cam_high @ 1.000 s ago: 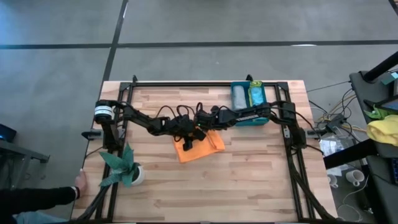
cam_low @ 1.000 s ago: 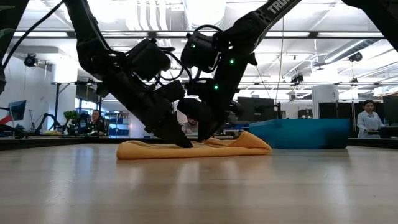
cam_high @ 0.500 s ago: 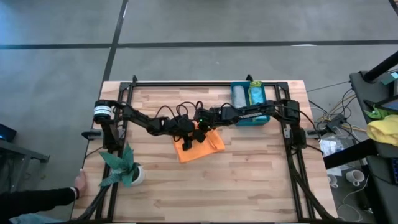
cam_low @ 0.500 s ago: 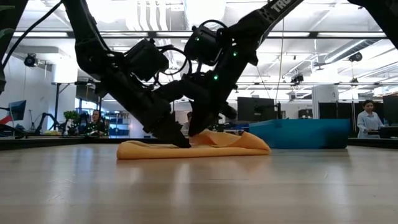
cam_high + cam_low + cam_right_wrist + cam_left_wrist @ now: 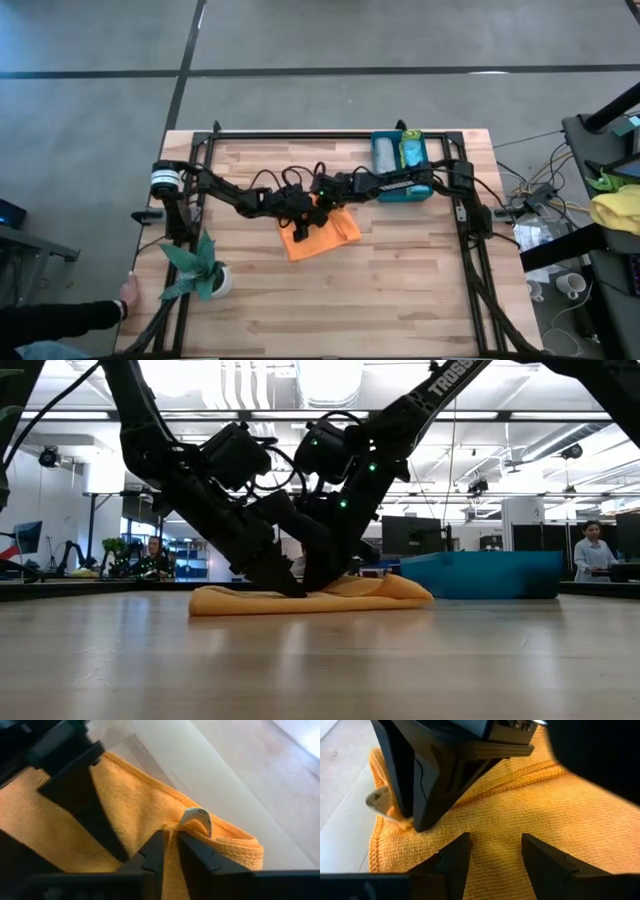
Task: Roll microfiber towels into tight, uniform cylinder then place into a basket
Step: Roll the orange towel
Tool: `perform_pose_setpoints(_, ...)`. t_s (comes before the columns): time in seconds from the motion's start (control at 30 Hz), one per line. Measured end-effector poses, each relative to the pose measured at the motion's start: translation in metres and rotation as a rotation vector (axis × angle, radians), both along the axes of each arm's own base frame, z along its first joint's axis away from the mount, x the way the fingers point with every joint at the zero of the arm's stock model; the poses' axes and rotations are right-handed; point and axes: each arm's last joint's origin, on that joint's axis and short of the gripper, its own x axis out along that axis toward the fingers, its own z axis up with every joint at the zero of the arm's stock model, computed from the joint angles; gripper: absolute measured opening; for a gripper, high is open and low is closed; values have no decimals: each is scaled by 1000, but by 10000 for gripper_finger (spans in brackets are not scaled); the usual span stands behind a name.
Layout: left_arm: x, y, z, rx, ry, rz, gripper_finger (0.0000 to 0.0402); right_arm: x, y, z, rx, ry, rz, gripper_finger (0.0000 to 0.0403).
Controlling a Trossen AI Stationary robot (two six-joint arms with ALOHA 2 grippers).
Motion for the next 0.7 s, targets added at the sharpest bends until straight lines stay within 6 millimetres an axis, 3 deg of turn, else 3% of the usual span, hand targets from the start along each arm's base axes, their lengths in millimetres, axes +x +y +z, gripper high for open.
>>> perform_pose_setpoints(0.2,0,1,0,0,1,2,164,0,-1,0,-2,3,-4,130)
perform_pose_setpoints(0.37,0,1,0,0,0,4,164,-9,0,21,-17,34,59,177)
perform_pose_setpoints(0.57,-1,1,-1,3,3,7,164,-35,9,60,-97,113,241,198)
perform_pose_setpoints(0.7,-2,1,-2,3,4,7,164,-59,13,56,-131,254,361,195)
